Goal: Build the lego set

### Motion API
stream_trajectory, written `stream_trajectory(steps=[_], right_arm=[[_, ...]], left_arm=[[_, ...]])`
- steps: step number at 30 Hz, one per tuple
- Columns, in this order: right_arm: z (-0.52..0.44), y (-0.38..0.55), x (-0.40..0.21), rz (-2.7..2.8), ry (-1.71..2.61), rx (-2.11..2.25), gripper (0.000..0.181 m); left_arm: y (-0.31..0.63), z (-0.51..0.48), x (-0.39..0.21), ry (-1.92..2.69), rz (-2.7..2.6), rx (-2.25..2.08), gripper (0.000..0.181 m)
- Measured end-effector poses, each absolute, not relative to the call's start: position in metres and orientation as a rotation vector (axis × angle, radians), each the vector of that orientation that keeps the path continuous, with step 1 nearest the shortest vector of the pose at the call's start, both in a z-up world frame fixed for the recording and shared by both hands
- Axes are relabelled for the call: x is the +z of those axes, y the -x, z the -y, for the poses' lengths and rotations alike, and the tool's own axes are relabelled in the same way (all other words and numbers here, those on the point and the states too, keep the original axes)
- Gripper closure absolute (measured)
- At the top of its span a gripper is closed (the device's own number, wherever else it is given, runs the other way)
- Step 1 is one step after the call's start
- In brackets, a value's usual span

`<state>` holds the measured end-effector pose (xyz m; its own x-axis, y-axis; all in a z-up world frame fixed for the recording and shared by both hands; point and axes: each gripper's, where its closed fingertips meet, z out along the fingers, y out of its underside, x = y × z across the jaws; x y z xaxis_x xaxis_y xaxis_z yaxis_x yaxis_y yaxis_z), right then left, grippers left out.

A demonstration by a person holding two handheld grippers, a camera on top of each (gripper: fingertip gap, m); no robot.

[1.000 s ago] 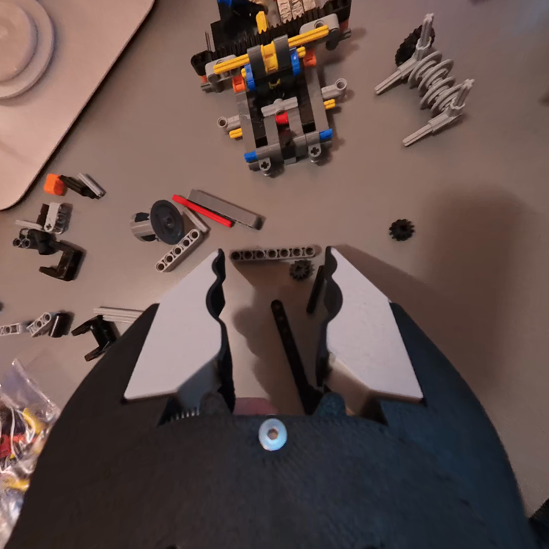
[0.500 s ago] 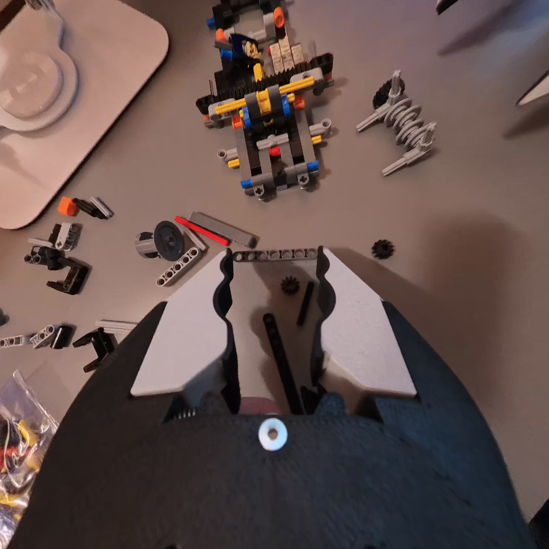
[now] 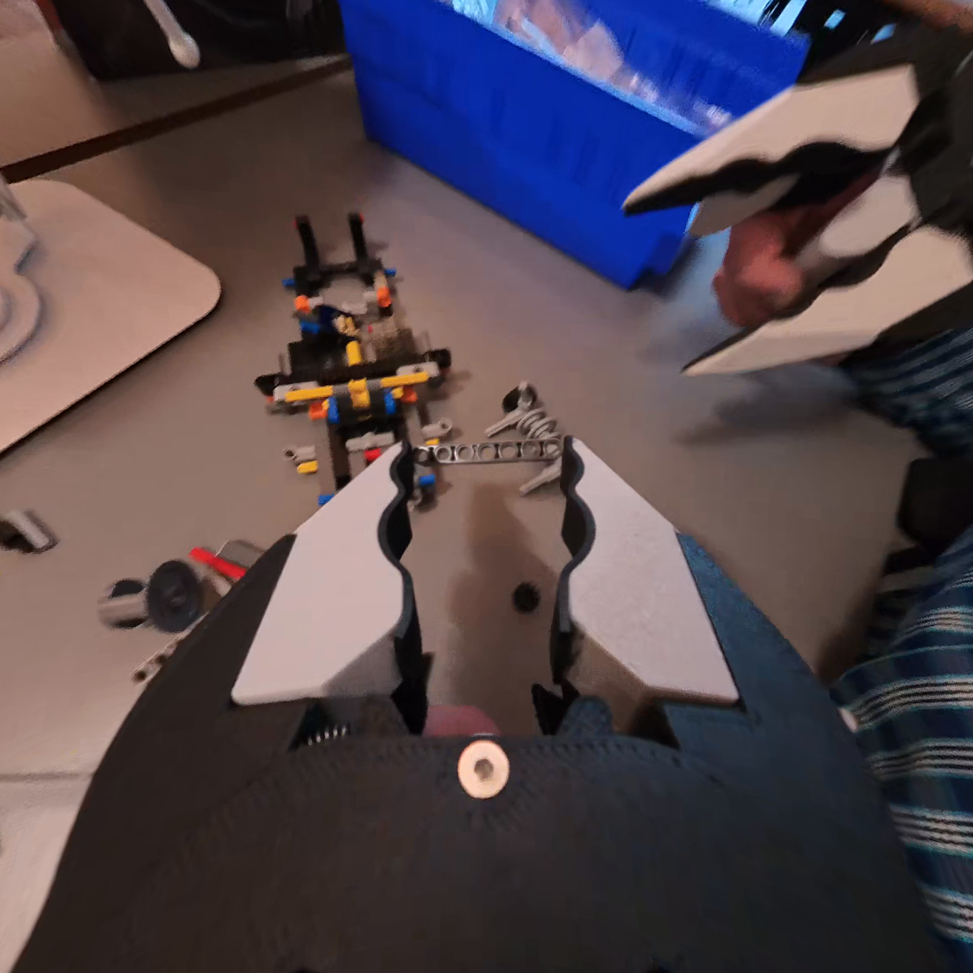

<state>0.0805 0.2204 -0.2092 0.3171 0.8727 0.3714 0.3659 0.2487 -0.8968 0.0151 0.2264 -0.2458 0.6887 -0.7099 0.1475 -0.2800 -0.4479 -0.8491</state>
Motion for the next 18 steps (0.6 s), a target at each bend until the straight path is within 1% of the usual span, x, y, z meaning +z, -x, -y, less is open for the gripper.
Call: stream_trajectory(steps=[8, 12, 14, 18], right_arm=[[-0.215, -0.058, -0.211, 1.336, 1.253, 0.365, 0.133], [-0.217, -0.053, -0.213, 1.338, 1.241, 0.314, 0.141], [-0.22, -0.053, -0.212, 1.316, 1.242, 0.291, 0.154], [-0.219, -0.052, -0.209, 1.298, 1.224, 0.286, 0.167]], left_arm=[[-0.058, -0.221, -0.216, 1.918, -0.663, -1.017, 0.128], [-0.069, -0.216, -0.207, 1.877, -0.607, -1.18, 0.128], [-0.073, -0.214, -0.205, 1.864, -0.587, -1.23, 0.127], [-0.077, -0.211, -0.202, 1.842, -0.535, -1.316, 0.128]])
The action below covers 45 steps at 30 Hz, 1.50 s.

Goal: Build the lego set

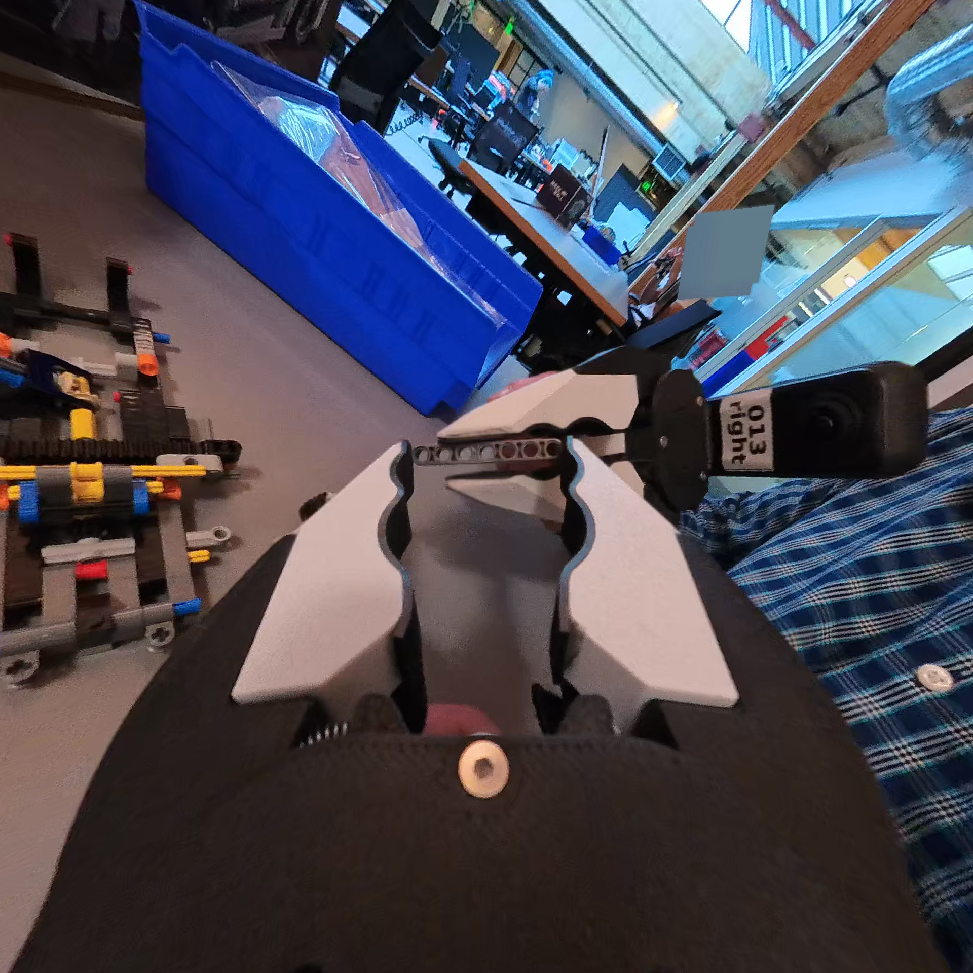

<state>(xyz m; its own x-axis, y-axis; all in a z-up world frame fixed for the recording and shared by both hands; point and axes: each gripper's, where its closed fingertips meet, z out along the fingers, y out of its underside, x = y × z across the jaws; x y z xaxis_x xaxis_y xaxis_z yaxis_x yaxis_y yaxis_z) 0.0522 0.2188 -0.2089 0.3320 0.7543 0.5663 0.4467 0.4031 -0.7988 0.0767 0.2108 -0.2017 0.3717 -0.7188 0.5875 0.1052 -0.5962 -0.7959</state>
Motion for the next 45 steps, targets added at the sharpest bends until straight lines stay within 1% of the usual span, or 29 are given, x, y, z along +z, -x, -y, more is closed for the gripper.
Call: stream_trajectory(steps=[3, 6, 8, 11, 20, 22, 24, 28, 31, 33, 36, 38, 39, 40, 41, 45], right_arm=[[-0.22, -0.053, -0.207, 1.283, 1.226, 0.299, 0.176], [-0.221, -0.055, -0.208, 1.279, 1.237, 0.3, 0.17], [-0.22, -0.056, -0.206, 1.263, 1.237, 0.314, 0.161], [-0.221, -0.057, -0.203, 1.245, 1.23, 0.304, 0.16], [-0.217, -0.057, -0.191, 1.203, 1.169, 0.281, 0.177], [-0.214, -0.058, -0.192, 1.211, 1.186, 0.321, 0.178], [-0.207, -0.059, -0.191, 1.194, 1.238, 0.468, 0.178], [-0.199, -0.066, -0.181, 1.028, 1.395, 1.034, 0.177], [-0.199, -0.069, -0.182, 0.934, 1.475, 1.371, 0.177], [-0.195, -0.068, -0.181, 0.897, 1.482, 1.512, 0.177], [-0.187, -0.068, -0.175, 0.878, 1.462, 1.644, 0.177], [-0.183, -0.068, -0.173, 0.859, 1.458, 1.722, 0.177], [-0.182, -0.067, -0.175, 0.851, 1.466, 1.751, 0.177], [-0.183, -0.068, -0.175, 0.837, 1.467, 1.769, 0.177], [-0.183, -0.068, -0.176, 0.836, 1.471, 1.773, 0.177], [-0.179, -0.065, -0.176, 0.867, 1.467, 1.741, 0.177]], left_arm=[[-0.077, -0.211, -0.2, 1.83, -0.496, -1.349, 0.128], [-0.076, -0.212, -0.197, 1.803, -0.445, -1.402, 0.128], [-0.075, -0.212, -0.193, 1.774, -0.403, -1.451, 0.128], [-0.076, -0.211, -0.187, 1.73, -0.365, -1.513, 0.128], [-0.081, -0.206, -0.183, 1.685, -0.324, -1.599, 0.128], [-0.081, -0.203, -0.183, 1.7, -0.343, -1.589, 0.128], [-0.077, -0.201, -0.185, 1.714, -0.393, -1.507, 0.122], [-0.067, -0.196, -0.188, 1.748, -0.537, -1.303, 0.124], [-0.07, -0.193, -0.186, 1.747, -0.638, -1.219, 0.135], [-0.077, -0.19, -0.187, 1.752, -0.71, -1.187, 0.144], [-0.087, -0.183, -0.193, 1.772, -0.797, -1.182, 0.147], [-0.093, -0.178, -0.192, 1.755, -0.802, -1.231, 0.158], [-0.094, -0.177, -0.19, 1.747, -0.795, -1.25, 0.168], [-0.094, -0.178, -0.191, 1.747, -0.786, -1.242, 0.173], [-0.093, -0.178, -0.192, 1.743, -0.784, -1.242, 0.176], [-0.091, -0.175, -0.192, 1.73, -0.759, -1.247, 0.176]])
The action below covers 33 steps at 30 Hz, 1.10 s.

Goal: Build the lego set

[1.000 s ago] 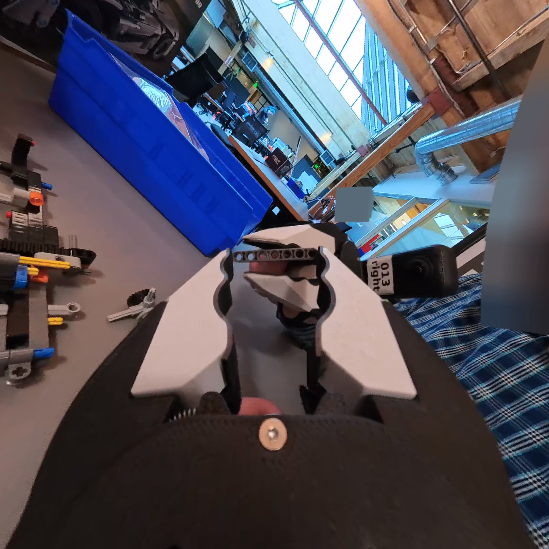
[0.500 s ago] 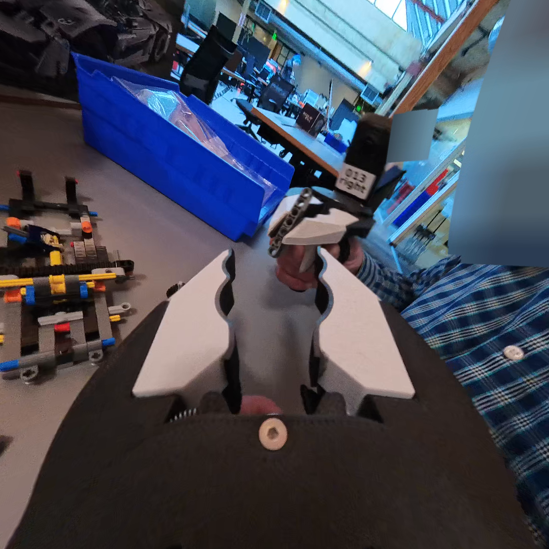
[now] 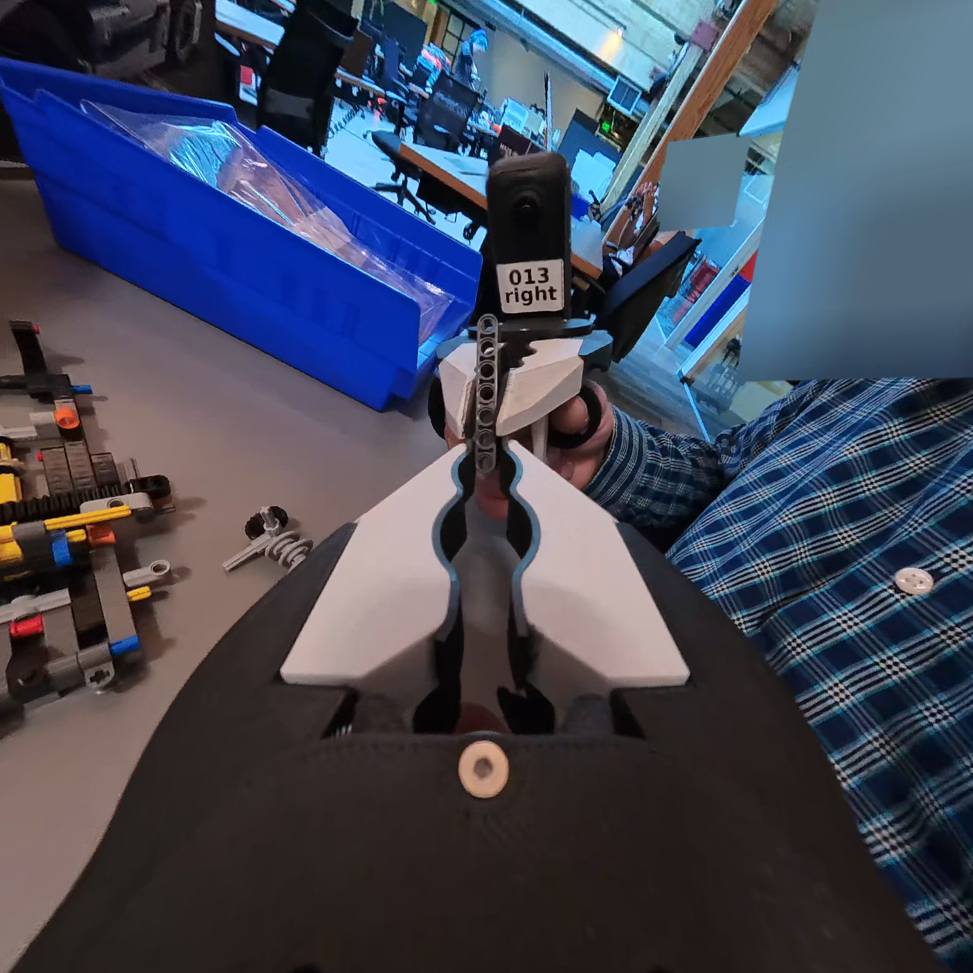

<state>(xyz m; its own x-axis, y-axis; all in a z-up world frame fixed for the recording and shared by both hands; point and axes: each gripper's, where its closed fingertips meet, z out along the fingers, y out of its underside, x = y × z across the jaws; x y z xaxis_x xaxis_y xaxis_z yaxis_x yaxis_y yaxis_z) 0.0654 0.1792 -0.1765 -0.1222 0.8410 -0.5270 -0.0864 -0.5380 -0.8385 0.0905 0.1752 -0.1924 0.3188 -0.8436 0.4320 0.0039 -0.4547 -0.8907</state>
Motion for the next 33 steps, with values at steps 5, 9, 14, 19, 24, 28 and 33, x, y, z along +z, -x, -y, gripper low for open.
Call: stream_trajectory(steps=[5, 9, 14, 19, 24, 28, 33], right_arm=[[-0.185, -0.067, -0.171, 0.836, 1.446, 1.676, 0.17], [-0.181, -0.067, -0.171, 0.846, 1.443, 1.686, 0.175], [-0.177, -0.064, -0.175, 0.893, 1.458, 1.657, 0.176], [-0.178, -0.061, -0.178, 0.908, 1.482, 1.632, 0.176], [-0.182, -0.066, -0.173, 0.881, 1.455, 1.613, 0.175], [-0.179, -0.063, -0.179, 0.927, 1.488, 1.61, 0.177], [-0.176, -0.056, -0.181, 0.987, 1.504, 1.588, 0.177]], left_arm=[[-0.085, -0.176, -0.186, 1.7, -0.676, -1.291, 0.177], [-0.086, -0.173, -0.188, 1.689, -0.65, -1.325, 0.176], [-0.082, -0.174, -0.191, 1.705, -0.694, -1.242, 0.166], [-0.08, -0.175, -0.191, 1.709, -0.775, -1.139, 0.175], [-0.08, -0.173, -0.192, 1.712, -0.742, -1.194, 0.176], [-0.079, -0.176, -0.195, 1.719, -0.757, -1.131, 0.168], [-0.079, -0.174, -0.199, 1.747, -0.878, -1.027, 0.175]])
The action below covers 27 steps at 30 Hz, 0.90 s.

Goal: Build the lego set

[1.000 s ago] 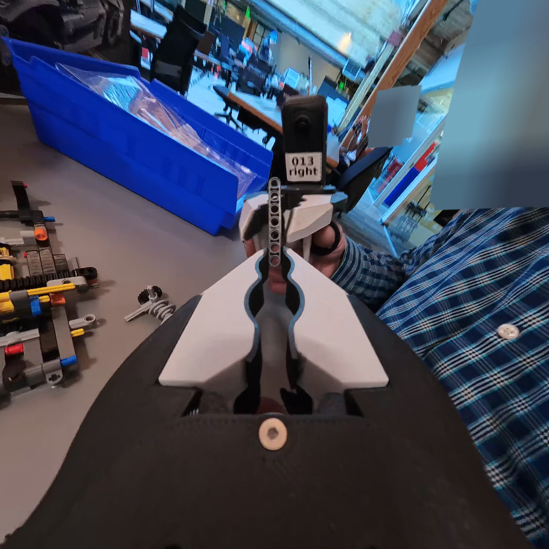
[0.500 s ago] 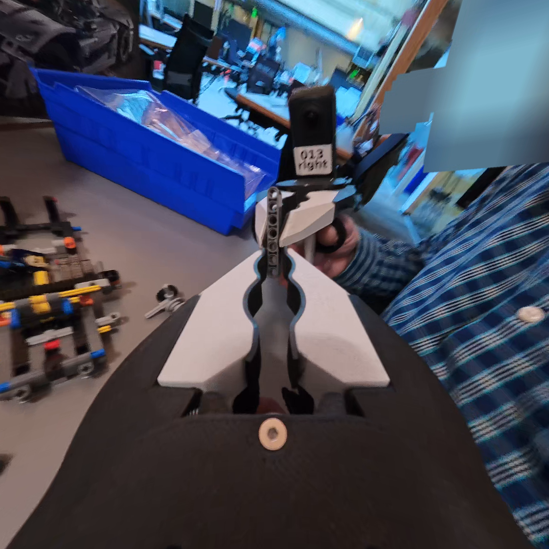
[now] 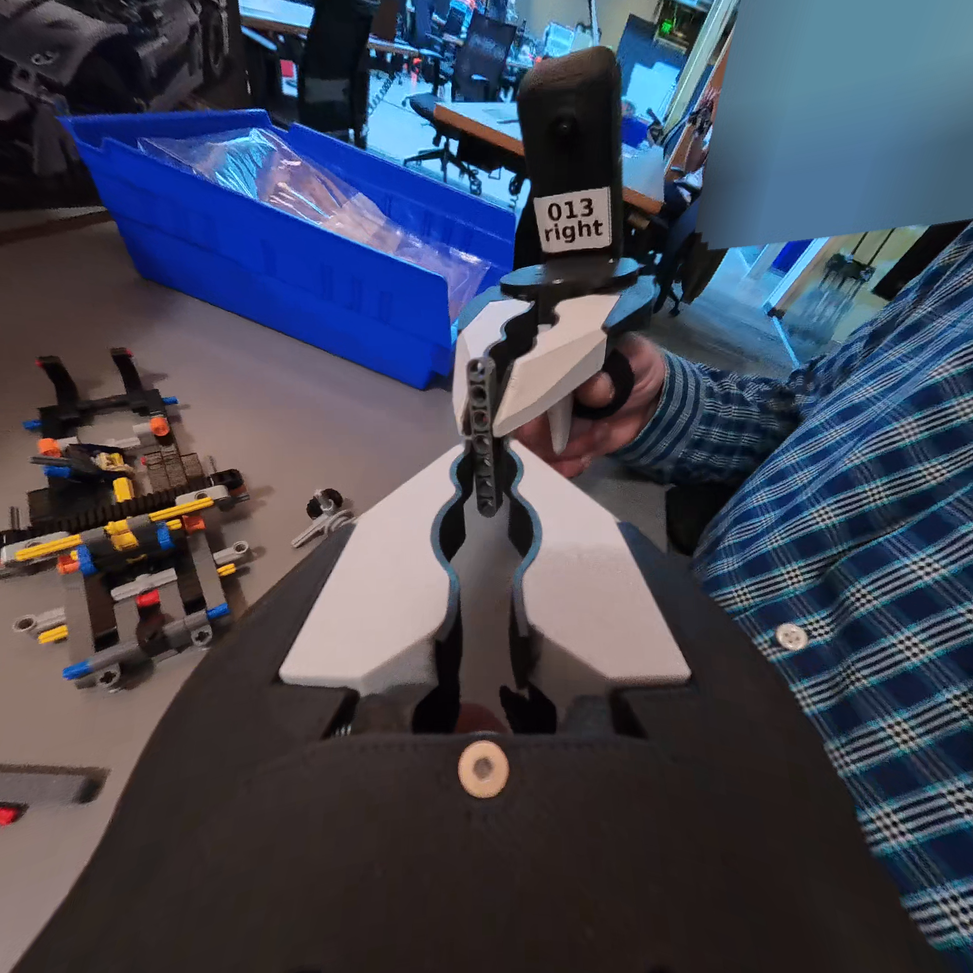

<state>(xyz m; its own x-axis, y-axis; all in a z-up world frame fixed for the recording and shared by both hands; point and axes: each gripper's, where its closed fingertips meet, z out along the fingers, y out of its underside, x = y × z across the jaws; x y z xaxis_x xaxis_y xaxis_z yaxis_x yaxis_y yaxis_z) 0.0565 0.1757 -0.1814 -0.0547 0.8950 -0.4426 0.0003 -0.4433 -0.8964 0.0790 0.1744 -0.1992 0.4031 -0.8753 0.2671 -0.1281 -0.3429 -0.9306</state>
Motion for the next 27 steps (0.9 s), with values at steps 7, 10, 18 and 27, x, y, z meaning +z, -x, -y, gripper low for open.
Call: stream_trajectory(steps=[7, 10, 18, 27], right_arm=[[-0.198, -0.064, -0.188, 0.967, 1.555, 1.388, 0.149], [-0.214, -0.076, -0.208, 1.036, 1.606, 1.087, 0.135], [-0.221, -0.079, -0.262, 1.282, 1.678, 0.642, 0.117], [-0.226, -0.069, -0.293, 1.387, 1.727, 0.5, 0.118]], left_arm=[[-0.06, -0.194, -0.204, 1.84, -0.715, -1.035, 0.175], [-0.046, -0.207, -0.215, 1.932, -0.616, -1.016, 0.175], [-0.036, -0.231, -0.243, 2.083, -0.431, -1.064, 0.175], [-0.049, -0.23, -0.255, 2.147, -0.427, -1.12, 0.175]])
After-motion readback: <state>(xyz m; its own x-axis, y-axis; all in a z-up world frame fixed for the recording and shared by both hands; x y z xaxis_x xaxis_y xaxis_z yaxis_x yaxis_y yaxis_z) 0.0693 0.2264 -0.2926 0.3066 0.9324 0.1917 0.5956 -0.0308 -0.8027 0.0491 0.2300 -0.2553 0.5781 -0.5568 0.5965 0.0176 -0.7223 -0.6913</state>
